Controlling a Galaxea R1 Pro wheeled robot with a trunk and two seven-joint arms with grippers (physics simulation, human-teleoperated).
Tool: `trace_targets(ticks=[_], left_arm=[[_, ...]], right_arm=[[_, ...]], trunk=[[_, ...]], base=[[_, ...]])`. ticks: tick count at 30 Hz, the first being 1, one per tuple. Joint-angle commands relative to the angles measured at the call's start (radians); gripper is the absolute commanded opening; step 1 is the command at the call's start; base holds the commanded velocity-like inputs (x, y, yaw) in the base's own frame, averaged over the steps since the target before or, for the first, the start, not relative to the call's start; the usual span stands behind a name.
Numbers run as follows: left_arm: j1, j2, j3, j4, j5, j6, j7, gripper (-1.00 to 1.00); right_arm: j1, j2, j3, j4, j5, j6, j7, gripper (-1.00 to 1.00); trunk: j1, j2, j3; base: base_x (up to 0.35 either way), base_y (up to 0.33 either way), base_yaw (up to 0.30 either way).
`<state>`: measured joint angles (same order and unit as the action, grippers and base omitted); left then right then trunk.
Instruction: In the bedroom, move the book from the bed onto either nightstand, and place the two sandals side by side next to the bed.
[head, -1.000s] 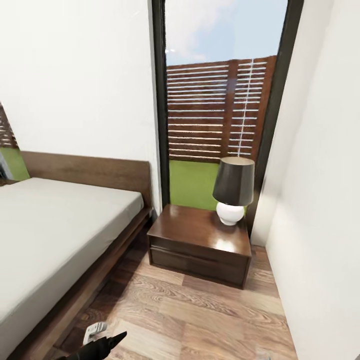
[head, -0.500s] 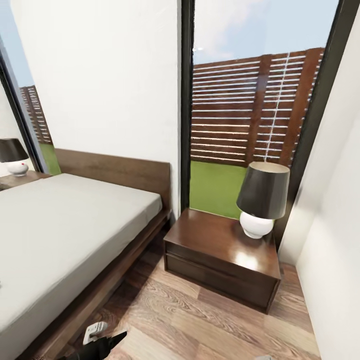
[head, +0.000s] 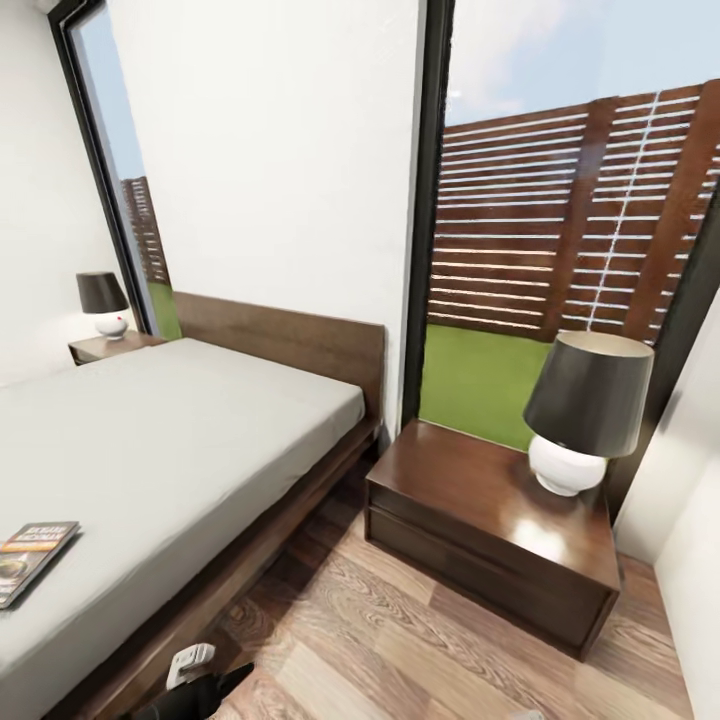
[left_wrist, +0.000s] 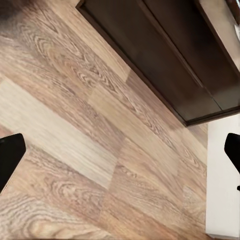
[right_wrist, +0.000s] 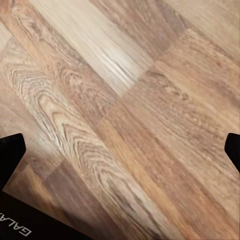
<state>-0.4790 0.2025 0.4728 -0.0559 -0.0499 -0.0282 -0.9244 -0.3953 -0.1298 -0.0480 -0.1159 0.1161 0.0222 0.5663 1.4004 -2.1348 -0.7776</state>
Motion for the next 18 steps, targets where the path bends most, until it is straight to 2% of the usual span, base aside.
trace_targets(ticks=[1,18], left_arm=[[-0.001,0.0,0.004,0.001,-0.005,-0.003,-0.002,1.0],[-0.001,-0.006,0.004,0.001,-0.005,-0.003,-0.002,1.0]], right_arm=[[0.0,0.0,-0.006,-0.002,0.01,0.002,0.004,1.0],[0.001,0.0,-0.006,-0.002,0.01,0.002,0.004,1.0]], trunk=[[0.0,0.0,-0.001],[0.0,0.0,-0.001]], base=[[0.0,0.0,0.292],[0.0,0.0,0.292]])
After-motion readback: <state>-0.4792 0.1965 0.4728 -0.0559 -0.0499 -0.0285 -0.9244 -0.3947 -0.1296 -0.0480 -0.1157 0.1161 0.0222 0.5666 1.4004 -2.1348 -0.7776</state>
